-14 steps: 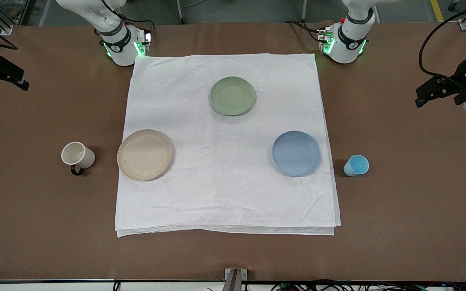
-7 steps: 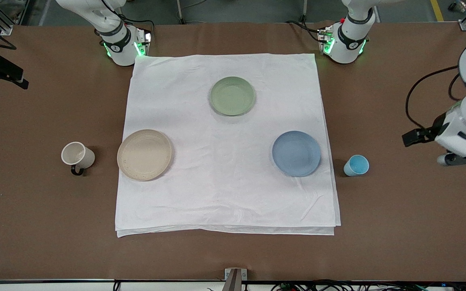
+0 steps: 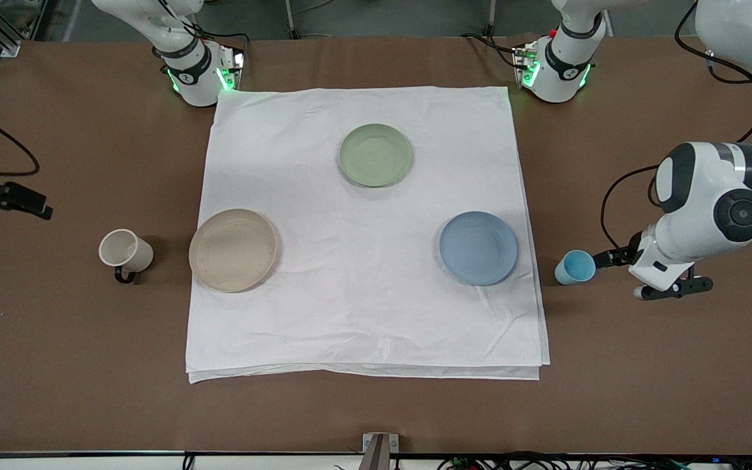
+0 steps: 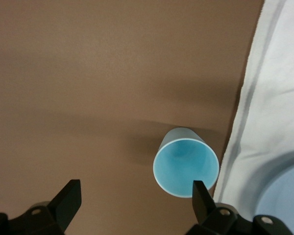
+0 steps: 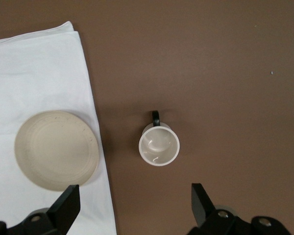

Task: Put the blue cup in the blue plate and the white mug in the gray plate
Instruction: 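Grasp the blue cup with the left gripper while the right gripper grasps the mug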

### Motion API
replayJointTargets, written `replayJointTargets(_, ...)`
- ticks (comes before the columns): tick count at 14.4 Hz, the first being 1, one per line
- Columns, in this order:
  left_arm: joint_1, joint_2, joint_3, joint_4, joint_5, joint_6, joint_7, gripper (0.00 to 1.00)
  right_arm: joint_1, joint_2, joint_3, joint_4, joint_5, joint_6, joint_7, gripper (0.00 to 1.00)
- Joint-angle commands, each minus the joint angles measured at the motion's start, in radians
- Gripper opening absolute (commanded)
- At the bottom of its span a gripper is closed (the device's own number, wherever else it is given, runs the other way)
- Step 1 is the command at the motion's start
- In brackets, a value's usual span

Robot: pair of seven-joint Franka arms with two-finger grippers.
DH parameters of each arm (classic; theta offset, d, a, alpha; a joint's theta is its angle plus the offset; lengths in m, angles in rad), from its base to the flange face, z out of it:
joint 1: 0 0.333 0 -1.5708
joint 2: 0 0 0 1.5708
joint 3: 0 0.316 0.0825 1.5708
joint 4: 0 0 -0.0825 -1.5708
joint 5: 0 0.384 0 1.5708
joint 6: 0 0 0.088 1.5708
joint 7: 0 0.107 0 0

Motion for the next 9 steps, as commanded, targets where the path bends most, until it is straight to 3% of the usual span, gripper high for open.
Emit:
replayJointTargets(1,0.017,-0.013,-0.005,-0.092,-0.024,0.099,-0.002,1.0,-0.038,0.089,0.008,0.002,0.003,0.109,-0.013,1.0)
replayJointTargets(5,0.023,0.057,-0.005,-0.097,-0.031,0.148,-0.002,0.94,-0.054,0.154,0.008,-0.061,0.003,0.207,-0.012,1.0)
replayJointTargets(7,0.026,0.095,-0.005,-0.093,-0.031,0.164,0.0,0.76,-0.066,0.152,0.009,-0.16,0.008,0.316,-0.012,1.0)
replayJointTargets(9,0.028,0.115,-0.005,-0.088,-0.031,0.181,-0.002,0.49,-0.081,0.17,0.012,-0.202,0.019,0.359,-0.01,1.0)
